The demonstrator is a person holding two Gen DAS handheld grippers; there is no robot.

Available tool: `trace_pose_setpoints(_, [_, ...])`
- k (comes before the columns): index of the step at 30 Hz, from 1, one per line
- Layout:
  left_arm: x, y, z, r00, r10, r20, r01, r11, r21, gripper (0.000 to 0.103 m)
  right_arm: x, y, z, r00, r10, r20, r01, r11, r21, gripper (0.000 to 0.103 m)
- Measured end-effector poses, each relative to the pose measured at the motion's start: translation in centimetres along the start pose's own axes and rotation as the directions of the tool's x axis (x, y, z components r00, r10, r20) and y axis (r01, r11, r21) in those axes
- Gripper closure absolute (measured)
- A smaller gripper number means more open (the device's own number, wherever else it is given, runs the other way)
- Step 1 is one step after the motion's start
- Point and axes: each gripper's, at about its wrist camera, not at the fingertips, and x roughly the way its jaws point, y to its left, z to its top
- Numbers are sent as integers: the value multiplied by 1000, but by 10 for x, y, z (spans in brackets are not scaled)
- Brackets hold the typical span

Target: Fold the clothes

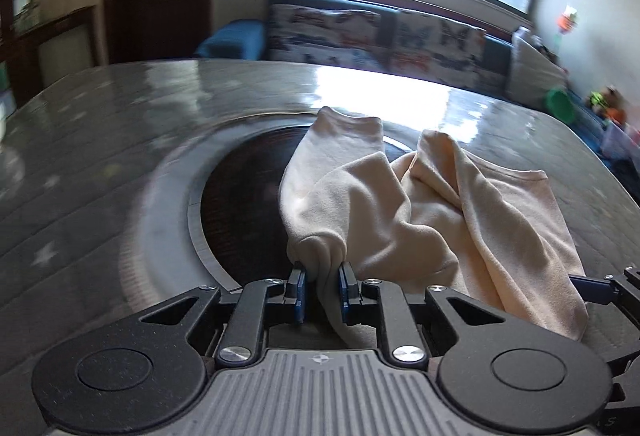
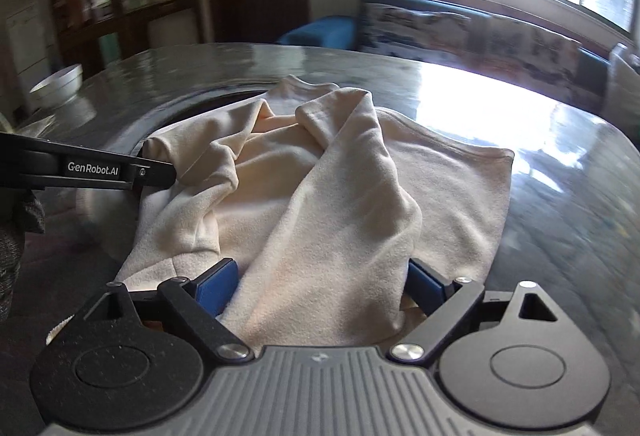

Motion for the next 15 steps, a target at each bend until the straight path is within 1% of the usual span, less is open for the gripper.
trace_pose_setpoints(3, [-8, 21, -4, 1000, 23, 3, -23, 999, -37, 85, 3, 21, 4, 999, 38, -7, -39, 999, -39, 11])
trace_pose_setpoints(7, [-18, 40, -12, 999, 33, 10, -33, 998, -53, 85, 1, 39, 5, 997, 73, -20, -74, 995, -73, 11])
trace_pose_setpoints(13, [-26, 53, -15, 1000, 17, 15, -16, 998, -61, 85, -8, 47, 1, 995, 89, -51, -93, 992, -83, 12])
trace_pose_setpoints(15, [-28, 56, -16, 1000, 15, 18, -14, 998, -56, 85, -8, 44, 6, 994, 93, -60, -98, 992, -82, 12])
